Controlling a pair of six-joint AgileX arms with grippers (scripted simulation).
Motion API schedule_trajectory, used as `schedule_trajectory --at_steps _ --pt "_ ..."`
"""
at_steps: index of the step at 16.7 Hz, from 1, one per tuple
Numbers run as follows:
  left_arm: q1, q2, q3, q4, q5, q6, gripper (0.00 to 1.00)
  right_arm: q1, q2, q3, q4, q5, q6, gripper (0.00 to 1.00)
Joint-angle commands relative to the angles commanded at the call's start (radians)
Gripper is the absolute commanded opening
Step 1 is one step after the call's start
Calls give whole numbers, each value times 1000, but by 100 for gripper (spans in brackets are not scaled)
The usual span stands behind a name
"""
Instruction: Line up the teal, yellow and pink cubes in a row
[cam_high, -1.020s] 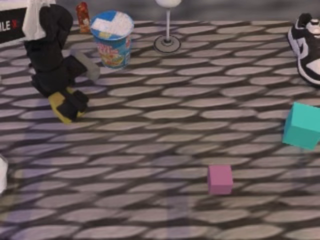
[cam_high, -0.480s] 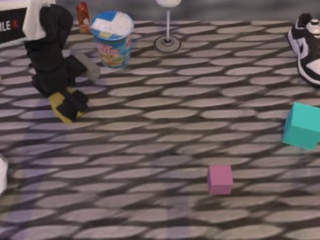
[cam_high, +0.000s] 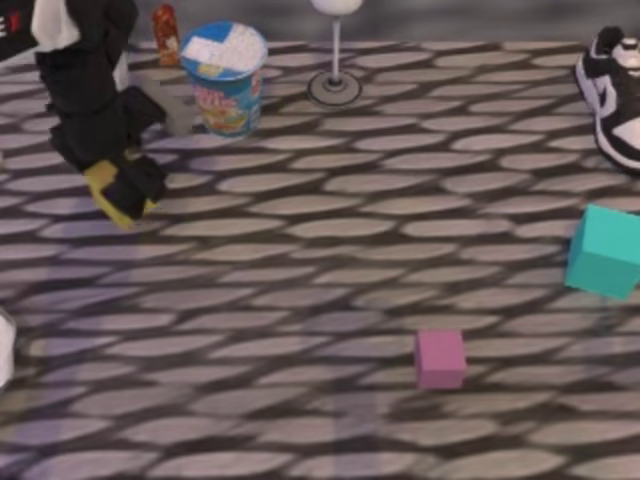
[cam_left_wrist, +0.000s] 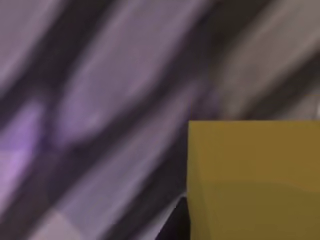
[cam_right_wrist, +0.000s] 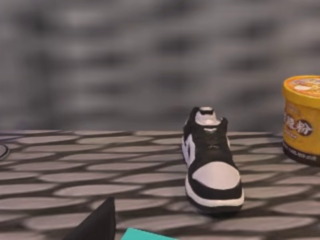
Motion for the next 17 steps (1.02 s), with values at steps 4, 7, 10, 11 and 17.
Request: schedule_trajectory --at_steps 4,7,10,11,17 --pt "8 -33 81 -114 1 -1 0 0 0 0 0 0 0 100" --pt "9 -35 83 -116 1 -1 0 0 0 0 0 0 0 100" --pt "-12 -36 77 -112 0 3 0 0 0 0 0 0 0 100" --pt "-35 -43 70 -111 0 6 0 0 0 0 0 0 0 100" --pt "-336 -130 -38 -93 -1 32 0 0 0 0 0 0 0 100"
